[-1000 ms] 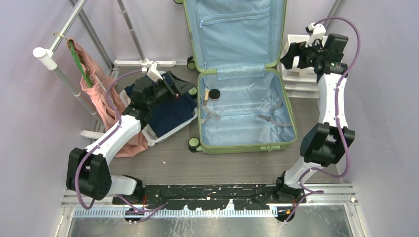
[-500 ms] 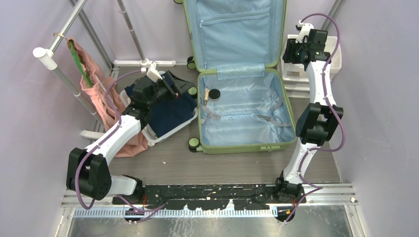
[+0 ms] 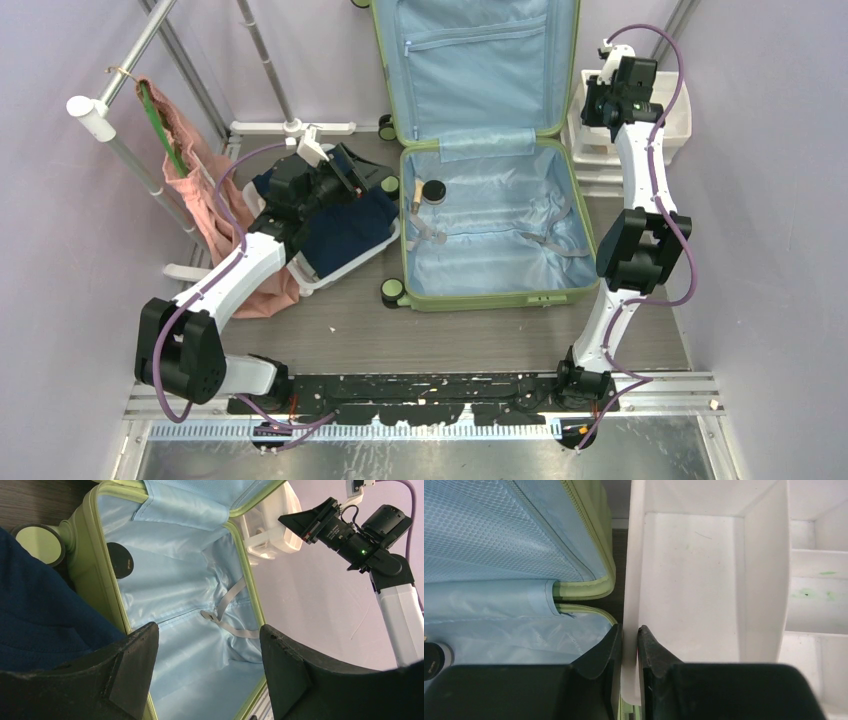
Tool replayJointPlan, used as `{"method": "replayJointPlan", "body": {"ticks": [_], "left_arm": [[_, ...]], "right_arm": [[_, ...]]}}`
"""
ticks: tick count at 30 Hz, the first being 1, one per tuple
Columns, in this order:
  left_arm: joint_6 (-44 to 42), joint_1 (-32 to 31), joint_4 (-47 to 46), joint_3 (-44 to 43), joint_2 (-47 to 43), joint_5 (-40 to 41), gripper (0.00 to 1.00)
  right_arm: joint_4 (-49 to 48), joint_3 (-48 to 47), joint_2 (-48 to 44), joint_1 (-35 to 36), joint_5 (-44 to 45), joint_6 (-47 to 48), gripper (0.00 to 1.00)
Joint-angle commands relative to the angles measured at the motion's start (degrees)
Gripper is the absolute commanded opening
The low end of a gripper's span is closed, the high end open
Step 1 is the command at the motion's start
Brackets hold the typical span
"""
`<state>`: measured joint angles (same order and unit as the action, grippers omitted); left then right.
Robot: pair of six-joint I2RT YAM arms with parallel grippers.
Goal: Open, take out, and arrange the luggage
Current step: Adjust the luggage at the center of the board.
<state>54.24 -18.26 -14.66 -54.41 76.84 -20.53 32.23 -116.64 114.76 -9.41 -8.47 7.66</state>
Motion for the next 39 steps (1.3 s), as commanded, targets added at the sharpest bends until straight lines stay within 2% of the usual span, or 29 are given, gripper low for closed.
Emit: {"method": "replayJointPlan", "body": {"ticks": [1,9,24,39], "left_arm": [[0.18,0.07,-3.19,-1.74,-0.36,0.31,0.74],[-0.10,0.07,-2.92,-1.33,-1.06,-0.04,0.74],[0.16,-1.72,-3.01,-1.68,-1.55,-1.15,0.74],[-0.09,-2.74,-1.90,0.29,-4.95,-0.77,0.74]], "right_arm": [[-2.75,1.73,-4.77,0.37,1.42,-0.01,0.12],[-0.80,6.09,-10.37,0.05,1.87,0.60,0.09],[0.69,13.88,-18.91,-1.39,1.75,1.90,0.09],[1.35,5.26,-14.84,-1.39,1.14,2.17,0.08]]}}
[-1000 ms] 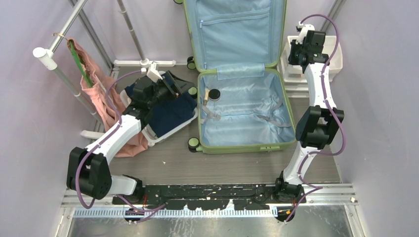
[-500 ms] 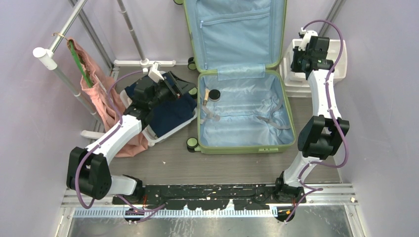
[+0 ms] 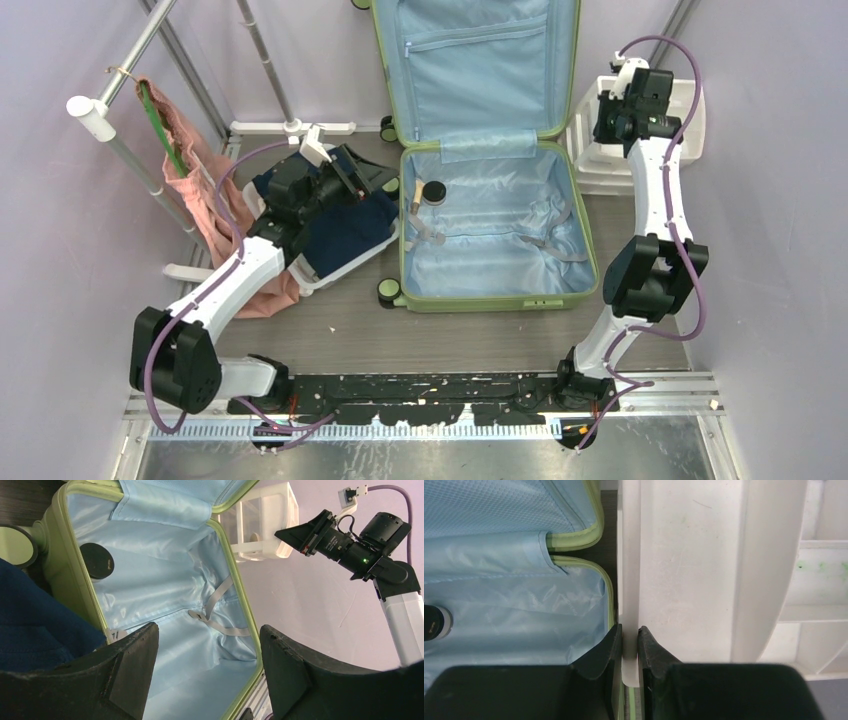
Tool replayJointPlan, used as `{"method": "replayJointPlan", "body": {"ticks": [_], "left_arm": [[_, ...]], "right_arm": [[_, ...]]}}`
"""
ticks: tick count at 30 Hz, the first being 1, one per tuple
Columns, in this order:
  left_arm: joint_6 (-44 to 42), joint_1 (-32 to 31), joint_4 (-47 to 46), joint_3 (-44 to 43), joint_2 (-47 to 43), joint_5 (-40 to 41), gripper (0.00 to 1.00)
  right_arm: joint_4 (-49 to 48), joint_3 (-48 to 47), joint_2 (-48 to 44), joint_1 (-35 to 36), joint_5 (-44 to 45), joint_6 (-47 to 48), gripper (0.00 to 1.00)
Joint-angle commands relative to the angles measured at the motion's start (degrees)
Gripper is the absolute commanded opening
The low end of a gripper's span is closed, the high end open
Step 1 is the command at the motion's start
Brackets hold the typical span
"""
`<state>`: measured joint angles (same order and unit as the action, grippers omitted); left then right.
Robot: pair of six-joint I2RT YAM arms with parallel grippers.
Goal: Open, take out, and arrange the luggage
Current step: Adjust the luggage at the center of the board.
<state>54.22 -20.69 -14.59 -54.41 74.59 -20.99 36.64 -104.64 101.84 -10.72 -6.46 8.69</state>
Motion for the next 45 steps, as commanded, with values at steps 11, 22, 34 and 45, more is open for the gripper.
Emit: {"method": "replayJointPlan", "body": {"ticks": [11,22,34,45], "left_arm": [[-0.76,-0.54,0.82,0.36,-3.68,0.46,0.74],[-16.23,-0.49,28.61,-16.27,7.54,4.78,0.73],[-17.58,-2.05,39.06,-35.73,29.43,7.96,0.60],[-20.07,-5.44,55.94,-55.43,45.62,18.84,0.57]], "right_arm": [[1.14,-12.96,3.49,0.54,-2.11,1.61,0.08],[5.82,-10.38,4.06,1.41,-4.65,6.16,0.08],[5.47,-9.37,4.83,1.32,-5.31,5.21,0.09],[4.86,-8.08,4.51,1.14,-5.67,4.41,0.09]]}}
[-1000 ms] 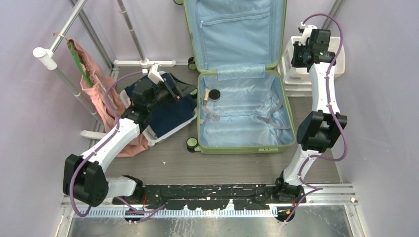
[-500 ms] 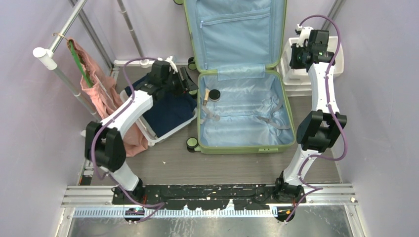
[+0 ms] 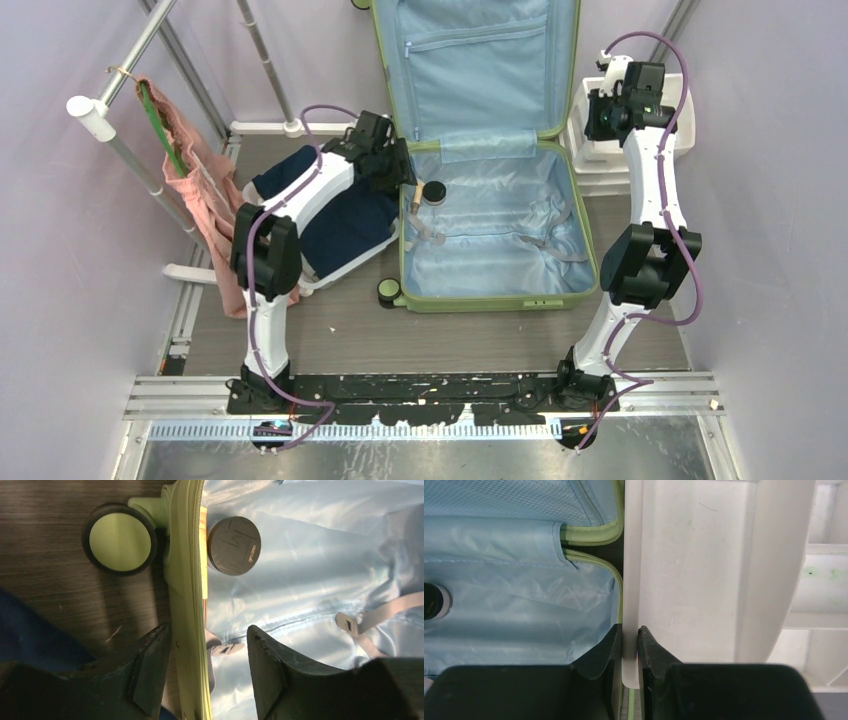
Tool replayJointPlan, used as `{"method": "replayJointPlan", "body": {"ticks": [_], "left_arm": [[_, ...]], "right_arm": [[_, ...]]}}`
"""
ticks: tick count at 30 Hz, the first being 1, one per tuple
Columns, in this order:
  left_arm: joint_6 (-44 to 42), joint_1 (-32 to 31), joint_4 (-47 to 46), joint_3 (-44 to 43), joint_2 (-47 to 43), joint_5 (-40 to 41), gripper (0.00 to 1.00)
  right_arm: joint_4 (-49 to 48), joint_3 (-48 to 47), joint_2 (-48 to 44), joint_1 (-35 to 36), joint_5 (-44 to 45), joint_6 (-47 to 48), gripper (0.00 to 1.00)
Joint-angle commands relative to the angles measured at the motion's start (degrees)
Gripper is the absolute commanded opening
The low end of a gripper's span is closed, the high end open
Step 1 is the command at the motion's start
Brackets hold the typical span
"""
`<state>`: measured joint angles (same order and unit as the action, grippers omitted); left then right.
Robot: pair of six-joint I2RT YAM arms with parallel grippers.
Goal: Open, take out, and arrange the luggage
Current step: Adjust the luggage at the center of the board.
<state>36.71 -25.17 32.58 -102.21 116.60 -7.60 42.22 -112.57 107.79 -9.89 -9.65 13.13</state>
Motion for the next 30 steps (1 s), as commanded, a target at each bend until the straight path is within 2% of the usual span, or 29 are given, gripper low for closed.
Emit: {"method": "replayJointPlan", "body": {"ticks": [1,3,5,6,12,22,30], "left_arm": [[-2.86,-1.09,10.05,-8.66,4.61,6.08,0.56],[-3.32,-1.20,11.26,-9.40,5.48,7.09,0.48],[-4.08,-1.20,11.64,-9.49,5.24,9.42,0.31],[-4.53,-1.13,11.68,-9.42,4.85,10.53,0.26],[-6.67,0.73,12.86,-8.84,2.46,13.38,0.02],[-7.71,5.04,12.48,-4.88,-1.37,13.46,0.00],[-7.91,6.59,11.53,-4.31,-2.61,12.75,0.00]], "right_arm": [[-0.73,-0.04,-1.52,0.31,-2.48,-0.03,0.09],[-0.66,-0.09,-1.67,0.31,-2.47,-0.07,0.09],[-0.36,-0.41,-1.99,0.31,-2.56,-0.41,0.09],[-0.24,-0.63,-2.16,0.31,-2.57,-0.57,0.09],[0.28,-1.07,-3.24,0.31,-1.37,0.62,0.09],[1.12,-0.61,-5.19,0.26,0.37,2.25,0.08],[2.70,-4.96,-3.62,-0.08,2.50,3.70,0.08]]}}
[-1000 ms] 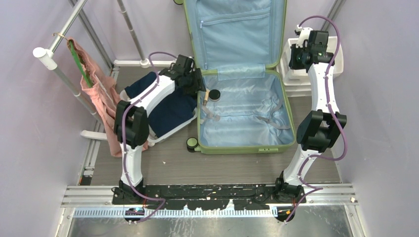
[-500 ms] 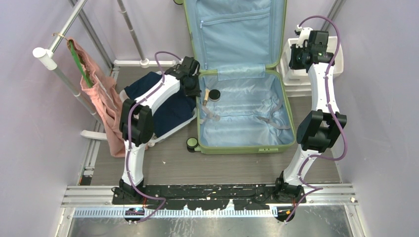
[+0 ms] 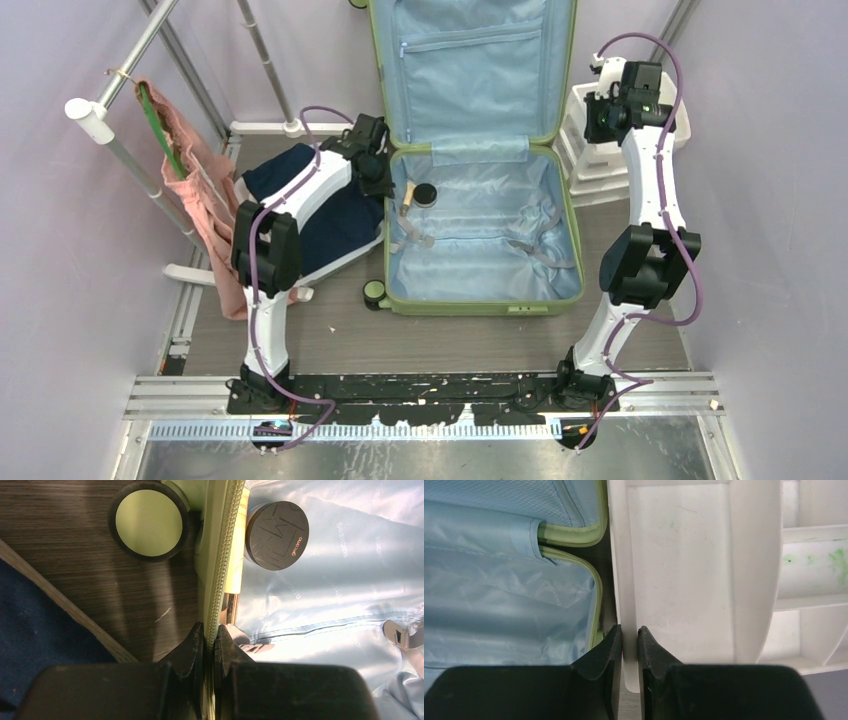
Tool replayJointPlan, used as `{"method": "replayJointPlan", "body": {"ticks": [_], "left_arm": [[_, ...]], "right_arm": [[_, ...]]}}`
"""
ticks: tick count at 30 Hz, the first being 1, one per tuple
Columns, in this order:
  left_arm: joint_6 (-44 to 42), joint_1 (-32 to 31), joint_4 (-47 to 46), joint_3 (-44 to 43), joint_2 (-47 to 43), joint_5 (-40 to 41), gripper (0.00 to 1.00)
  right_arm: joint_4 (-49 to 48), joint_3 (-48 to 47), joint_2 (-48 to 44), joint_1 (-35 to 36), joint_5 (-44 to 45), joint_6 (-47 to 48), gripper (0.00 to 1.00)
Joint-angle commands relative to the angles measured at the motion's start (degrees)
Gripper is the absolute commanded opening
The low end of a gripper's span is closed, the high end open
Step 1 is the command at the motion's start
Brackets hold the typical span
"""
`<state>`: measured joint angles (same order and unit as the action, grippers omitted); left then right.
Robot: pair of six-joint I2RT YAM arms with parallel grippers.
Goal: Open, take out, and arrange the luggage
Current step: Adjust the luggage at the center of the board.
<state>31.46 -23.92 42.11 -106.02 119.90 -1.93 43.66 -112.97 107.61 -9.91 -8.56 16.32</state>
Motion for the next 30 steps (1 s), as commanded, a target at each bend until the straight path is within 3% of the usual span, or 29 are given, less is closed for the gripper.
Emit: {"method": "replayJointPlan", "body": {"ticks": [1,5,12,16,24,27,30], "left_arm": [[-2.66,5.49,1.87,-0.46,-5.95,6.99,0.00],[-1.99,6.05,0.95,0.33,-6.20,5.89,0.00],[1.29,6.29,-2.89,0.99,-7.45,-2.13,0.11],[3.80,6.25,-4.32,0.88,-8.40,-7.79,0.29],[5.05,6.32,-5.60,2.22,-12.94,-12.84,0.57],[5.84,6.24,-8.04,4.48,-15.76,-14.65,0.60],[9.54,6.22,-14.42,8.42,-18.70,-19.45,0.61]], "right_arm": [[2.04,-4.65,-3.58,-0.04,1.05,0.22,0.07],[4.19,-2.24,-5.46,0.15,-0.21,-0.34,0.07],[5.91,5.97,-10.65,0.80,-2.35,-1.10,0.08],[6.02,10.74,-13.06,0.78,-4.51,-1.62,0.12],[7.32,10.33,-15.65,0.41,-6.76,-3.07,0.47],[8.58,8.27,-16.28,-1.38,-7.80,-3.04,0.61],[10.83,5.71,-16.67,-5.98,-13.07,-2.27,0.69]]}}
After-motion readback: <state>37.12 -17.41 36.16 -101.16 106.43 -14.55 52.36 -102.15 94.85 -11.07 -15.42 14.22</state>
